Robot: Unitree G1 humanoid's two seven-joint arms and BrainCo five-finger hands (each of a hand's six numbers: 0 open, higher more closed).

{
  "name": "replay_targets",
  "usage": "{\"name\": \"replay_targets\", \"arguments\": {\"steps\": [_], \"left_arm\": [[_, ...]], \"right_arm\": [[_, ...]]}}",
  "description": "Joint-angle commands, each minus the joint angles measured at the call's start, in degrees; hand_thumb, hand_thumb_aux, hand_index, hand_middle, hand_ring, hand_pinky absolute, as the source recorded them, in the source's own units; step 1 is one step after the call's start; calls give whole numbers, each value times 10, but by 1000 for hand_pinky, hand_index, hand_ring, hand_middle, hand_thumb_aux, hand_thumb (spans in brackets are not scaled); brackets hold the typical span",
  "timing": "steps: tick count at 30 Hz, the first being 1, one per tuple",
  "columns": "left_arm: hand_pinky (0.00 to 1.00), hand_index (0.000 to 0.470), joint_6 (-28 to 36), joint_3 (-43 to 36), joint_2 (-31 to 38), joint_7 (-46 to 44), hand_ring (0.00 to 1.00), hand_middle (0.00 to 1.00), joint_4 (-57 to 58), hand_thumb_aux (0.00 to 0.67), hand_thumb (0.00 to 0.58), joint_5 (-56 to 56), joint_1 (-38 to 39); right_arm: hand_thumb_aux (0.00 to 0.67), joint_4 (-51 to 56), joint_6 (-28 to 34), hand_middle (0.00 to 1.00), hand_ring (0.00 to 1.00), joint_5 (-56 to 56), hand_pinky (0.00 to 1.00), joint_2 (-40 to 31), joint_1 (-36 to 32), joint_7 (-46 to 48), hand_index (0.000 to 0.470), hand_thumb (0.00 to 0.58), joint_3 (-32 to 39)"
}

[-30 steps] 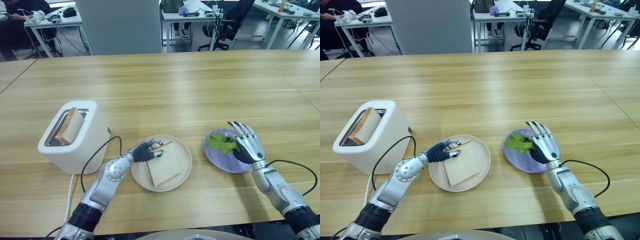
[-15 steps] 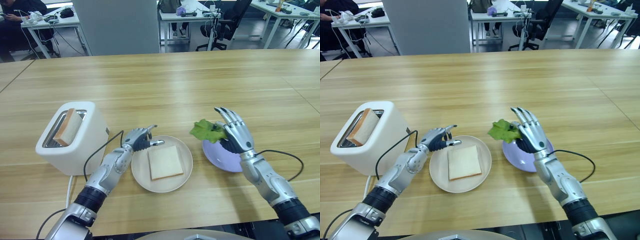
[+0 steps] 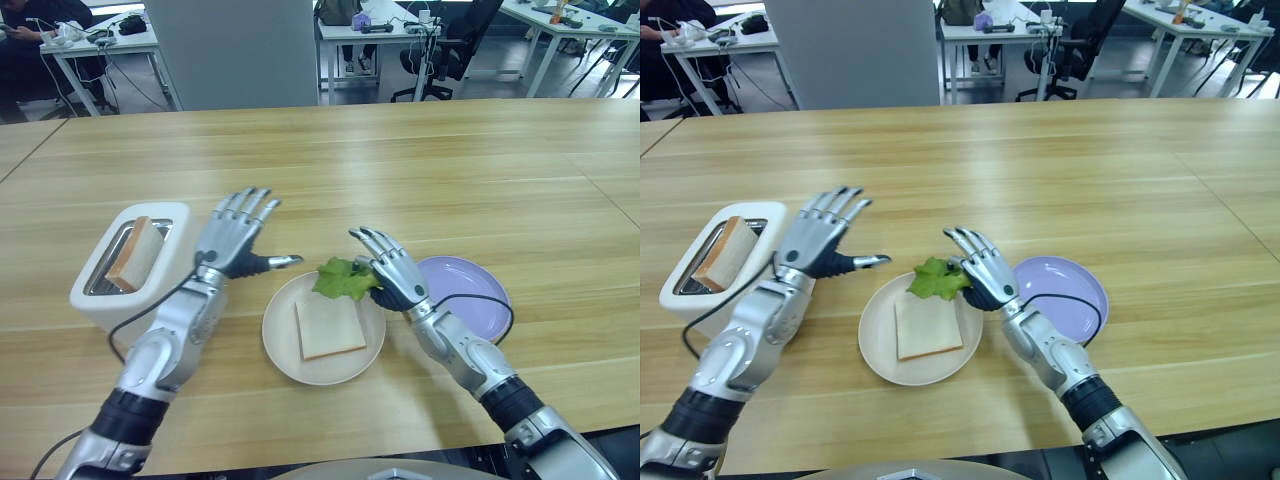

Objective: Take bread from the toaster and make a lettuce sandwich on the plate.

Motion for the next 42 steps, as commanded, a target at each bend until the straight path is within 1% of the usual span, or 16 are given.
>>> {"name": "replay_targets", "arguments": {"steps": [1,14,15,16,17,18,19,21,29,30,31,32,33,34,41,42], "left_arm": [[0,0,31,80,8,-15,0,0,-37,0,0,-20,31],[0,0,183,206,41,-130,0,0,25,0,0,-21,113],[0,0,190,203,44,-139,0,0,29,0,0,-20,117],[0,0,195,200,46,-147,0,0,33,0,0,-20,121],[0,0,199,197,48,-153,0,0,36,0,0,-19,122],[0,0,202,193,50,-159,0,0,38,0,0,-16,123],[0,0,206,190,51,-164,0,0,39,0,0,-15,123],[0,0,211,182,50,-169,0,0,39,0,0,-16,120],[0,0,201,139,45,-180,0,0,80,0,0,-38,85],[0,43,198,138,44,-178,0,0,86,63,104,-43,80],[0,43,193,136,44,-176,0,0,91,63,104,-48,76],[0,287,188,136,44,-173,0,0,95,418,498,-54,72],[0,359,183,136,43,-170,0,0,97,523,552,-59,69],[0,460,179,137,42,-167,0,0,97,670,580,-66,67],[0,460,158,143,44,-153,0,0,99,670,580,-100,58],[129,460,155,147,46,-148,129,129,95,670,580,-104,55]], "right_arm": [[670,55,2,0,0,-18,0,16,-10,-8,460,580,34],[670,139,9,0,0,-31,0,27,-18,-20,460,580,88],[573,139,11,0,0,-32,0,27,-18,-19,393,568,90],[405,137,13,0,0,-34,0,25,-17,-18,278,489,93],[405,136,15,0,0,-35,0,24,-16,-17,278,489,95],[105,135,17,0,0,-36,0,22,-15,-17,72,168,97],[105,134,18,0,0,-36,0,20,-15,-17,72,168,98],[0,131,21,0,0,-36,0,16,-14,-16,0,0,99],[0,78,32,0,0,-30,0,-8,3,0,0,0,96],[0,68,34,0,0,-30,0,-13,7,3,0,0,95],[0,57,37,0,0,-30,0,-18,11,7,0,0,93],[0,45,39,0,0,-31,0,-23,16,11,0,0,90],[0,35,42,0,0,-31,0,-29,21,15,0,0,88],[0,26,45,0,0,-30,0,-35,25,18,0,0,86],[0,-31,53,0,0,-22,0,-70,57,41,0,0,68],[0,-43,53,0,0,-20,0,-76,63,44,0,0,63]]}}
